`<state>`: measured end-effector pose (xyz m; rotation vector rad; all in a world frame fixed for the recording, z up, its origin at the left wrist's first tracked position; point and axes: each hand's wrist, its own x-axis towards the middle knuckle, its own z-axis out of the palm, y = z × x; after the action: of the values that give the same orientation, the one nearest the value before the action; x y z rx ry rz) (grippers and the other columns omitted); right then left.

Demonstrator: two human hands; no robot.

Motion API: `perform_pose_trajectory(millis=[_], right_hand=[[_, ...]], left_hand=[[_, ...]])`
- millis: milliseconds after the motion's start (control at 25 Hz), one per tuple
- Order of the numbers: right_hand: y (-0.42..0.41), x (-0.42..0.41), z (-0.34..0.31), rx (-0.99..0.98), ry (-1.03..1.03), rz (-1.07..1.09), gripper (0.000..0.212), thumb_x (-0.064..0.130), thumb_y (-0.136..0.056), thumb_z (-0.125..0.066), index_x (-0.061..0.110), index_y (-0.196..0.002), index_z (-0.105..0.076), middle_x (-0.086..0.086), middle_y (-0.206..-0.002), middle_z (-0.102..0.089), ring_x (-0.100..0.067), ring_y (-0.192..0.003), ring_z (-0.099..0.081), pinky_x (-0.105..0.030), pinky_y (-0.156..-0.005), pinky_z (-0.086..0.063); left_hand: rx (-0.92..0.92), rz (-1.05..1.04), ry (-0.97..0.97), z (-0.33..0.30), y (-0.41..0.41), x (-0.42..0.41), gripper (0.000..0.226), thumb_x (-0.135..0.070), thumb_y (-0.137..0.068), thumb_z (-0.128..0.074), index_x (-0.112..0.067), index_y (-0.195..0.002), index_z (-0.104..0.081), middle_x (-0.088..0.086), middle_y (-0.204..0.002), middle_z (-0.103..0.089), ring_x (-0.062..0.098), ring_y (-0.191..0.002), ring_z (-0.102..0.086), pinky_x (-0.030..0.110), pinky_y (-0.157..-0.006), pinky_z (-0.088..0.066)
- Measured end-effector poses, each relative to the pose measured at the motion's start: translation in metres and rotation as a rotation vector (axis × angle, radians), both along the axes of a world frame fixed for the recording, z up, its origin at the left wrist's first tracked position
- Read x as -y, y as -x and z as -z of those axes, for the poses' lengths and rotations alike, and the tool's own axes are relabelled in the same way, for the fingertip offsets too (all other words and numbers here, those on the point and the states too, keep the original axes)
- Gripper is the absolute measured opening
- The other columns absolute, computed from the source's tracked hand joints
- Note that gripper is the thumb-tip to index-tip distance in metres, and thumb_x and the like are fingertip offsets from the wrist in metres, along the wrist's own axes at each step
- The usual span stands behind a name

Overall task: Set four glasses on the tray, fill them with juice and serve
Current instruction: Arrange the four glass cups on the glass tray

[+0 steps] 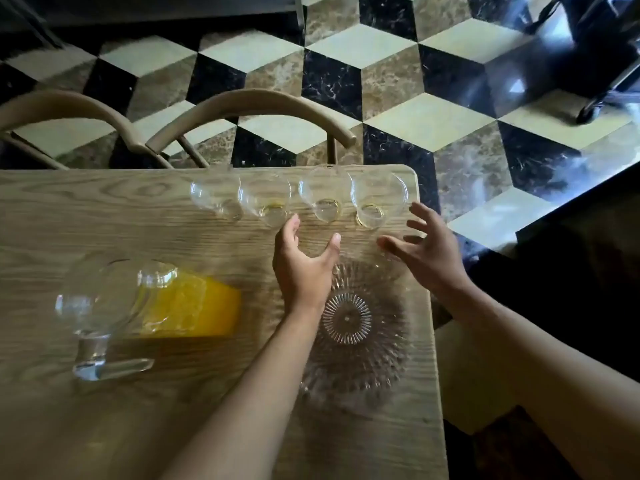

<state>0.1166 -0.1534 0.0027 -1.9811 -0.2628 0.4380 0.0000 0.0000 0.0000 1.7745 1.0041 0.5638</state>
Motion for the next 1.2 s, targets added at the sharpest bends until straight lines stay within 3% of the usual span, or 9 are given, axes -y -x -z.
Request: perform_pose_trajectory(millis=[120,240,320,440,520,720,880,1040,1200], right_hand=[[-0.011,-0.002,0.011,0.034,0.013,-0.046,0.108,0.063,-0.06,-0.087,0.019,-0.149,-0.046,-0.001,-0.137,-0.065,-0.013,-0.122,-0.064,-0.039,-0.102,-0.056],[-0.018,-0.009,0.023,0.029,-0.005,-0.082,0.087,0.033,-0.069,-0.094,0.014,-0.143,-0.052,0.0,-0.122,-0.072,-0.007,-0.113,-0.07,-0.039,-0.099,-0.059],[-0.022,-0.013,0.022,0.042,-0.047,-0.099,0.076,0.015,-0.071,-0.093,0.011,-0.137,-0.055,0.009,-0.118,-0.071,0.002,-0.11,-0.069,-0.029,-0.099,-0.058],[-0.024,-0.016,0.017,0.098,-0.086,-0.113,0.081,0.009,-0.071,-0.093,0.011,-0.141,-0.052,0.028,-0.114,-0.06,0.025,-0.103,-0.059,-0.003,-0.089,-0.047],[-0.027,-0.017,0.017,0.08,-0.11,-0.126,0.081,0.003,-0.07,-0.092,0.008,-0.141,-0.052,0.029,-0.114,-0.057,0.029,-0.101,-0.056,0.002,-0.085,-0.044],[-0.031,-0.017,0.019,0.057,-0.112,-0.152,0.08,0.011,-0.072,-0.093,0.006,-0.14,-0.053,0.014,-0.123,-0.063,0.021,-0.102,-0.061,-0.004,-0.087,-0.049],[-0.032,-0.018,0.017,0.054,-0.126,-0.146,0.081,0.013,-0.073,-0.092,0.011,-0.143,-0.051,-0.002,-0.136,-0.063,0.007,-0.106,-0.068,-0.019,-0.09,-0.058],[-0.029,-0.016,0.017,0.075,-0.142,-0.128,0.079,0.013,-0.075,-0.091,0.011,-0.143,-0.052,-0.004,-0.135,-0.063,0.01,-0.105,-0.066,-0.018,-0.088,-0.058],[-0.018,-0.008,0.007,0.121,-0.124,-0.103,0.079,0.024,-0.074,-0.092,0.015,-0.142,-0.053,0.001,-0.133,-0.064,-0.002,-0.114,-0.064,-0.019,-0.094,-0.055]], left_hand=[[0.031,-0.019,0.019,0.01,-0.014,0.001,0.08,-0.03,-0.081,-0.089,-0.012,-0.149,-0.05,0.007,-0.151,-0.055,0.014,-0.139,-0.05,0.015,-0.111,-0.036],[0.021,-0.05,-0.048,0.022,-0.026,0.005,0.081,-0.029,-0.08,-0.09,-0.009,-0.147,-0.051,0.008,-0.148,-0.056,0.013,-0.136,-0.051,0.019,-0.113,-0.038],[0.026,-0.087,-0.041,0.025,-0.032,0.008,0.081,-0.027,-0.08,-0.09,-0.006,-0.147,-0.05,0.008,-0.147,-0.056,0.012,-0.136,-0.052,0.023,-0.116,-0.041],[0.039,-0.114,-0.021,0.028,-0.039,0.007,0.082,-0.027,-0.079,-0.091,-0.004,-0.146,-0.049,-0.001,-0.14,-0.053,0.011,-0.133,-0.052,0.031,-0.119,-0.043],[0.049,-0.128,-0.008,0.028,-0.045,0.006,0.086,-0.027,-0.078,-0.091,-0.002,-0.147,-0.047,-0.004,-0.137,-0.05,0.01,-0.131,-0.052,0.034,-0.119,-0.045],[0.058,-0.119,-0.001,0.024,-0.055,0.002,0.094,-0.033,-0.078,-0.091,0.001,-0.152,-0.042,0.011,-0.149,-0.053,0.017,-0.135,-0.054,0.019,-0.112,-0.045],[0.067,-0.118,-0.058,0.022,-0.058,-0.004,0.079,-0.035,-0.079,-0.09,0.002,-0.139,-0.053,0.001,-0.129,-0.058,0.012,-0.12,-0.059,0.027,-0.112,-0.05],[0.077,-0.107,-0.028,0.02,-0.053,-0.005,0.081,-0.034,-0.079,-0.09,0.002,-0.141,-0.053,0.013,-0.14,-0.062,0.018,-0.127,-0.062,0.012,-0.104,-0.049],[0.075,-0.116,-0.042,0.004,-0.038,-0.002,0.078,-0.032,-0.079,-0.091,0.001,-0.139,-0.055,0.012,-0.137,-0.065,0.014,-0.124,-0.063,0.022,-0.106,-0.053]])
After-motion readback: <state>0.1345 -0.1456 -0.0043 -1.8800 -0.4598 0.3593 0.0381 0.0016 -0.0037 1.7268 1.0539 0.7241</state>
